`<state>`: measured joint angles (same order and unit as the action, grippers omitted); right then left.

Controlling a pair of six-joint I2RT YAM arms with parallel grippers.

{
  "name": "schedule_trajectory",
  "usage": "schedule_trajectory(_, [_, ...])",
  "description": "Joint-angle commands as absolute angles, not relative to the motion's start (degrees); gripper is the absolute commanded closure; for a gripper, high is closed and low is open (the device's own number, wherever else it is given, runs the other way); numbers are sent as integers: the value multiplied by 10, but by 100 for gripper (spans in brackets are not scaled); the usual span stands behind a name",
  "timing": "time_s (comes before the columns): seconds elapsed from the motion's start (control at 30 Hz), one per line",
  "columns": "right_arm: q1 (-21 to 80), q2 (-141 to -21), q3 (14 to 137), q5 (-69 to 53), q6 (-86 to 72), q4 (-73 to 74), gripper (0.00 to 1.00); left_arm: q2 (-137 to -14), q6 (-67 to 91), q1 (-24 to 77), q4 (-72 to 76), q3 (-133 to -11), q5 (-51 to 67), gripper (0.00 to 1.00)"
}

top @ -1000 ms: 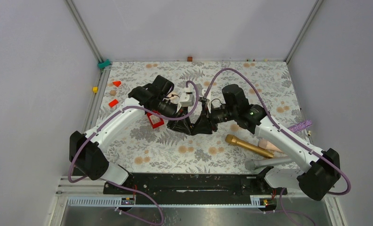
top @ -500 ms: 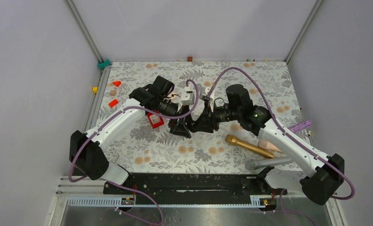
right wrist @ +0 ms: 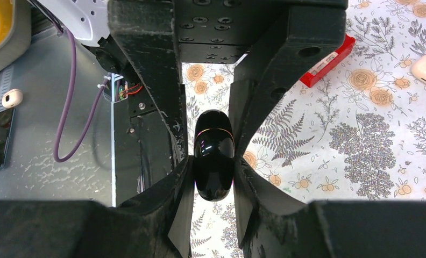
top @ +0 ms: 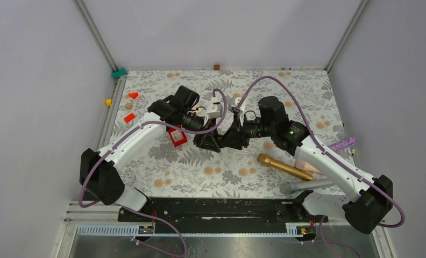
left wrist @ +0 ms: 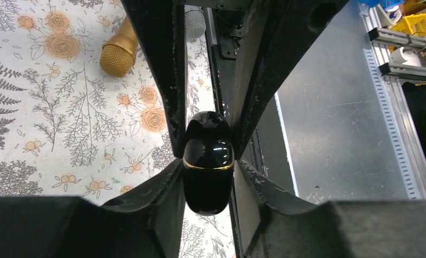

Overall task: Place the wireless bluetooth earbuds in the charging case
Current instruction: Open the charging case.

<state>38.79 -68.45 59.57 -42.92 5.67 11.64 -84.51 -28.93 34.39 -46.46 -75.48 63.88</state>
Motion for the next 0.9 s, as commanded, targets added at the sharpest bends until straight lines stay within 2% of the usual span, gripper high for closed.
schedule_trajectory(0.0, [388,-683,595,-425,53,90,79,-840,-294,344,-446,-756,664,66])
schedule_trajectory(0.27, [388,-687,597,-428,58,96,78,-840,-293,344,-446,-756,665,80])
schedule_trajectory(0.47, [387,-687,599,-434,53,97,76,-840,-294,344,-447,-756,664,79])
schedule_trajectory(0.6, [380,-686,603,-437,57,102,62,-839,-294,344,-446,-756,668,83])
schedule_trajectory(0.73, [370,-680,606,-441,56,108,56,-841,-293,344,-446,-755,674,89])
schedule_trajectory(0.87, [365,-678,608,-455,55,112,44,-844,-293,344,-447,-755,678,91])
